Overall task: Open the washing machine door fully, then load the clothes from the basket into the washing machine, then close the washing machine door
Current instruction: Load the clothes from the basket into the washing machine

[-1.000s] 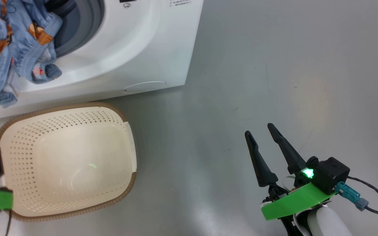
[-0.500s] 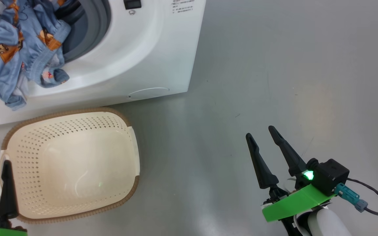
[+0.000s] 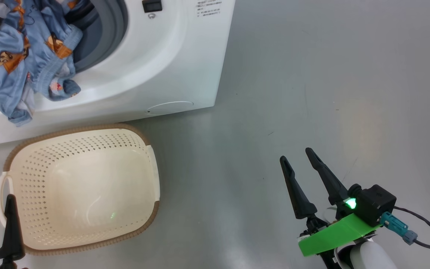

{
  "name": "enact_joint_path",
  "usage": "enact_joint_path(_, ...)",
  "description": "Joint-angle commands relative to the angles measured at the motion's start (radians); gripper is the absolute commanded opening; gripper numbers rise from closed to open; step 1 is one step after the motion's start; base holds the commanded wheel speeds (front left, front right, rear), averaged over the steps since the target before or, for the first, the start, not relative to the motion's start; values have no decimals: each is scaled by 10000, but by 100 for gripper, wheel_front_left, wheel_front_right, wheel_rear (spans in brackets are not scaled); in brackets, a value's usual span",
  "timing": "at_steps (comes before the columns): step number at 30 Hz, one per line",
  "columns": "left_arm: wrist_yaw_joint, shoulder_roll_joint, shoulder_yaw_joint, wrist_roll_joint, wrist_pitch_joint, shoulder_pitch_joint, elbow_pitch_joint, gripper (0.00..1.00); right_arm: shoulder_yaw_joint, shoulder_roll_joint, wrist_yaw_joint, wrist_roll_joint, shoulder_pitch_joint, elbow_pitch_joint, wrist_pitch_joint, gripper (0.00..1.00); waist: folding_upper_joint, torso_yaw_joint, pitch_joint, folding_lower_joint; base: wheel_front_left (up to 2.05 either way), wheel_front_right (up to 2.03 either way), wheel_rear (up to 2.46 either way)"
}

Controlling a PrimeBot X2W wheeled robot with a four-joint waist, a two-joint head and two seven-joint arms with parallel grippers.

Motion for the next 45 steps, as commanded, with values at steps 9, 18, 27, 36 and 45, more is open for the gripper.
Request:
enact_joint_path(9,-17,218,267,19,-62,-148,-148,100,200,26,16,-31,170,-172,-48,100,0,-12,15,0,0,0,0)
enact_joint_path(18,-17,812,-133,-123,-63,-1176,-202,100,343,26,16,15,76,-194,-48,100,0,-72,95,0,0,0,0)
enact_joint_path(27,-17,1342,-441,-100,-63,-2694,-309,100,442,26,16,95,68,-254,-48,100,0,-309,227,0,0,0,0)
enact_joint_path(36,-17,2190,-1538,-495,-5,-4275,689,100,539,26,16,163,51,-318,-48,100,0,-466,346,0,0,0,0)
enact_joint_path(45,-17,2761,-2574,-1412,1907,-6655,2580,100,665,26,16,274,51,-340,-48,100,0,-662,520,0,0,0,0)
